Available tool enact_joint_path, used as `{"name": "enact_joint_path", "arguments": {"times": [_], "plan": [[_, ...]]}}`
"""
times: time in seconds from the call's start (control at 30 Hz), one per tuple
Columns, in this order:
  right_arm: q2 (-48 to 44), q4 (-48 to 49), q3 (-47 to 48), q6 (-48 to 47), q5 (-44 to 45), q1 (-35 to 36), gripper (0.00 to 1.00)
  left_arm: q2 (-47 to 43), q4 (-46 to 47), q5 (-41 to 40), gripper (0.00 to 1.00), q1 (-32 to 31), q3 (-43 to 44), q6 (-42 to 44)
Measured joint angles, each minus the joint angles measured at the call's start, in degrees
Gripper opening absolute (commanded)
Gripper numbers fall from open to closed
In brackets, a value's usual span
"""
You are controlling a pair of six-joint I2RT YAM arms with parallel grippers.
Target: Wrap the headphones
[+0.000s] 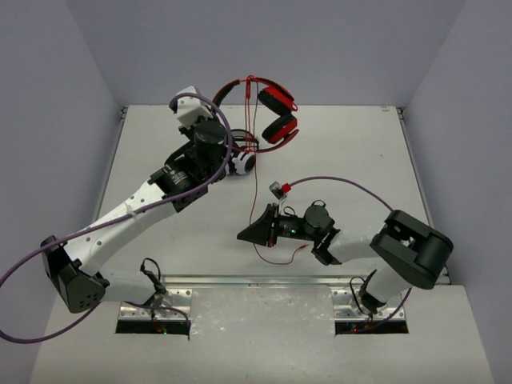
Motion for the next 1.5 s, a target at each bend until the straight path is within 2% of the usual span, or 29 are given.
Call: {"name": "enact_joint_path", "arguments": {"times": [0.17,0.3,0.47,0.7,0.87,1.03,1.2,1.4,1.5], "plan": [[-13.64,-3.72,-0.98,-8.15,1.16,3.10,0.01,2.80,-3.28,2.99,0.01,7.91,-0.33,-2.78],[-22.93,-17.18,2.32,-16.74,4.31,7.28,0.01,6.34,-6.14,4.26,0.00,12.96,-0.57,-5.60],[-27.54,-30.58,6.12,-23.41,6.62,8.76,0.01,9.81,-9.88,10.62,0.00,15.87,-3.13,-10.38],[-26.43,-41.44,6.78,-28.28,7.80,9.75,0.01,10.82,-13.20,16.35,0.00,18.14,-3.19,-15.80],[-21.42,-43.52,9.38,-29.51,7.43,10.71,0.01,10.80,-14.45,16.57,0.00,18.21,-2.16,-17.66],[-18.56,-48.50,16.26,-31.78,7.30,13.60,0.01,10.82,-16.22,15.69,0.00,18.23,-2.21,-18.67],[-18.38,-52.61,23.23,-35.06,7.52,15.52,0.01,10.84,-16.61,17.51,0.00,19.50,-4.85,-20.17],[-18.47,-58.82,23.80,-38.62,9.14,15.54,0.01,10.84,-15.96,20.11,0.00,21.46,-8.81,-21.27],[-19.06,-66.01,25.70,-42.16,10.45,15.65,0.01,10.64,-14.16,18.69,0.00,21.22,-10.45,-19.89]]}}
